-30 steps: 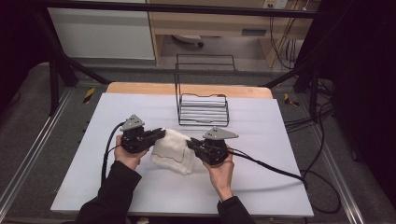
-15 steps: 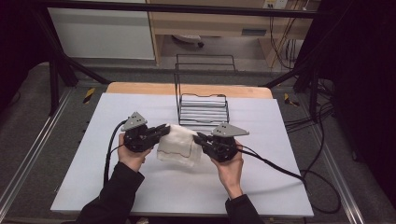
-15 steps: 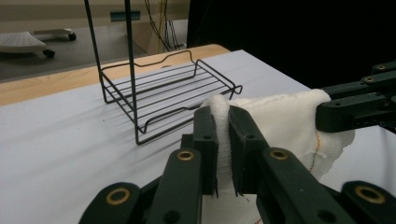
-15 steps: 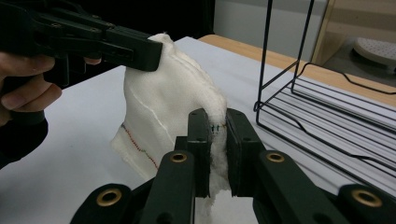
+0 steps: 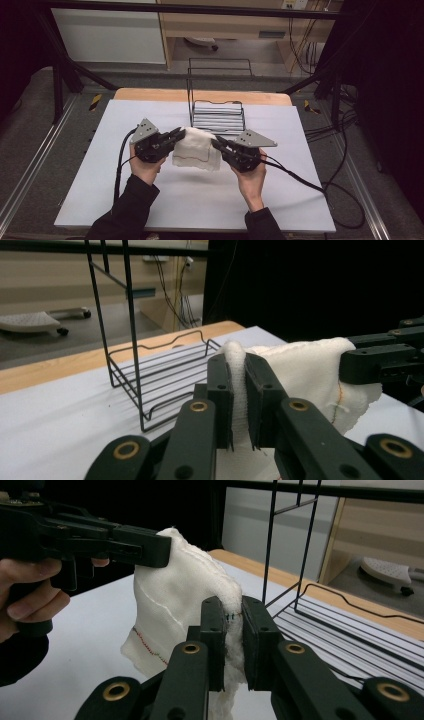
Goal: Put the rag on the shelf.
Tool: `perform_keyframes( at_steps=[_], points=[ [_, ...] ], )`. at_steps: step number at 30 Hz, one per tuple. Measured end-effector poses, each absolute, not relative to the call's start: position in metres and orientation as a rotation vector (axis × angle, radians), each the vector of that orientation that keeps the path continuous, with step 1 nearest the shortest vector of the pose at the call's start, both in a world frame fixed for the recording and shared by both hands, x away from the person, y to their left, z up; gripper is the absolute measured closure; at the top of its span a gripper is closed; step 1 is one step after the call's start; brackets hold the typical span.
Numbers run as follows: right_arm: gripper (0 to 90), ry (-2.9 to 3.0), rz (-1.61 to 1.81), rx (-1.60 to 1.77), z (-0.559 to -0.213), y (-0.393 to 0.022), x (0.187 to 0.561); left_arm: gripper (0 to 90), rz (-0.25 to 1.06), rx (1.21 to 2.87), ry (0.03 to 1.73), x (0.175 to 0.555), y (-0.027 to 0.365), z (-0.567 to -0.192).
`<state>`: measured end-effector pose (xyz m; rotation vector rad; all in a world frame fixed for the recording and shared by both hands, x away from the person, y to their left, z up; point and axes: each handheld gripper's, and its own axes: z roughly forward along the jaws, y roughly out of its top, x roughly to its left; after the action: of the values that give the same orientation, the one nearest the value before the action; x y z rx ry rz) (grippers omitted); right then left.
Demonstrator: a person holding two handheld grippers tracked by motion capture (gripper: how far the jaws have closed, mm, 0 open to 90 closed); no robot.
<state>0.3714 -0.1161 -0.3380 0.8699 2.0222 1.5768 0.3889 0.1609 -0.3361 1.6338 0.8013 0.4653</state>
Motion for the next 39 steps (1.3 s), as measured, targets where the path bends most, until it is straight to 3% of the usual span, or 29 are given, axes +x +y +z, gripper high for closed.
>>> perform_keyframes(
  at_steps=[39],
  points=[
    [81.2,1.784,1.686,0.833,-0.295,-0.135,0.380,82.2,0.531,1.481,0.736,0.400,0.139,-0.290]
  ],
)
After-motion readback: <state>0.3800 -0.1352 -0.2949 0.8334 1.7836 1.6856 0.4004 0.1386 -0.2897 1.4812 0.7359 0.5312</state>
